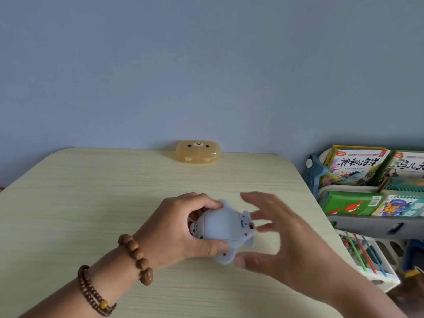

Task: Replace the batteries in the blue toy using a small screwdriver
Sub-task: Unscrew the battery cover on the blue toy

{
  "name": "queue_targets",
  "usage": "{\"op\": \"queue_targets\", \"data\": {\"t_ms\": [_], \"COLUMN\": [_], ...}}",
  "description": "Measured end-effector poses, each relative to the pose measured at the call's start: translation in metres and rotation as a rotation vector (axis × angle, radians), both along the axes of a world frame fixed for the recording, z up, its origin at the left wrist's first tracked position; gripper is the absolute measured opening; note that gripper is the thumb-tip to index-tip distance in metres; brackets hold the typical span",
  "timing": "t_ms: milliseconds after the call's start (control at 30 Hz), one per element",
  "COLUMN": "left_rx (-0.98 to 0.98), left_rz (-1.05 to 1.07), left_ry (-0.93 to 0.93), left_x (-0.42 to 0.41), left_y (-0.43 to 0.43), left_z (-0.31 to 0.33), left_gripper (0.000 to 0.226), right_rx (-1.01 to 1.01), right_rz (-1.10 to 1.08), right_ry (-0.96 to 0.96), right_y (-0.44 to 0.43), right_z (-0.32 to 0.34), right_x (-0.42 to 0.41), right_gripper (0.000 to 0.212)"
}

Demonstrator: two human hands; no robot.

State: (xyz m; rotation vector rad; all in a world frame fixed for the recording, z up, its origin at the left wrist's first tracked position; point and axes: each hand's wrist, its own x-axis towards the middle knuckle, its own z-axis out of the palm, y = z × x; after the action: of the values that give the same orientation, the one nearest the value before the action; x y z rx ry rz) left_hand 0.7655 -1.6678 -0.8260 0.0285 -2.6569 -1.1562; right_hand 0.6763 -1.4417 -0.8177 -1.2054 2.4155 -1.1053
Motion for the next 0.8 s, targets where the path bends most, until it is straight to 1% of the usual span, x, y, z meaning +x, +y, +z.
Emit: {"op": "queue_targets", "data": {"t_ms": [33,100,167,267,333,400,500,567,667,800], "left_rx": [-0.01,-0.026,-0.042,-0.094,-0.111,-0.149,-0.361,-0.459,-0.512,-0.508], "left_rz": [0.004,0.017,0.025,0.011,0.011,0.078,0.226,0.284,0.303,0.339], "left_ry": [0.0,-0.001,-0.016,-0.101,-0.167,-0.209,-0.246,-0.246,-0.26,-0.283], "left_x": [0.0,0.0,-0.001,-0.002,-0.005,-0.009,-0.017,-0.021,-0.023,-0.026], "left_y": [0.001,0.002,0.002,0.003,0.009,0.022,0.047,0.063,0.075,0.075], "left_z": [0.001,0.002,0.004,0.013,0.022,0.031,0.038,0.04,0.044,0.05], "left_gripper": [0.067,0.066,0.065,0.065,0.06,0.055,0.044,0.042,0.042,0.034], "right_rx": [0.028,0.004,-0.042,-0.049,-0.052,-0.074,-0.098,-0.108,-0.107,-0.178], "right_rz": [0.013,-0.011,-0.038,-0.053,-0.07,-0.079,-0.075,-0.072,-0.072,-0.047], "right_ry": [0.007,0.022,-0.027,-0.052,-0.058,-0.076,-0.071,-0.026,0.019,-0.005], "right_y": [-0.003,-0.011,-0.015,-0.015,-0.016,-0.018,-0.021,-0.022,-0.022,-0.023], "right_z": [-0.004,-0.009,-0.01,-0.009,-0.008,-0.005,0.0,0.001,0.001,0.002], "right_x": [-0.002,-0.005,-0.008,-0.009,-0.007,-0.004,0.0,0.001,0.002,0.002], "right_gripper": [0.093,0.086,0.08,0.078,0.075,0.07,0.065,0.065,0.068,0.058]}}
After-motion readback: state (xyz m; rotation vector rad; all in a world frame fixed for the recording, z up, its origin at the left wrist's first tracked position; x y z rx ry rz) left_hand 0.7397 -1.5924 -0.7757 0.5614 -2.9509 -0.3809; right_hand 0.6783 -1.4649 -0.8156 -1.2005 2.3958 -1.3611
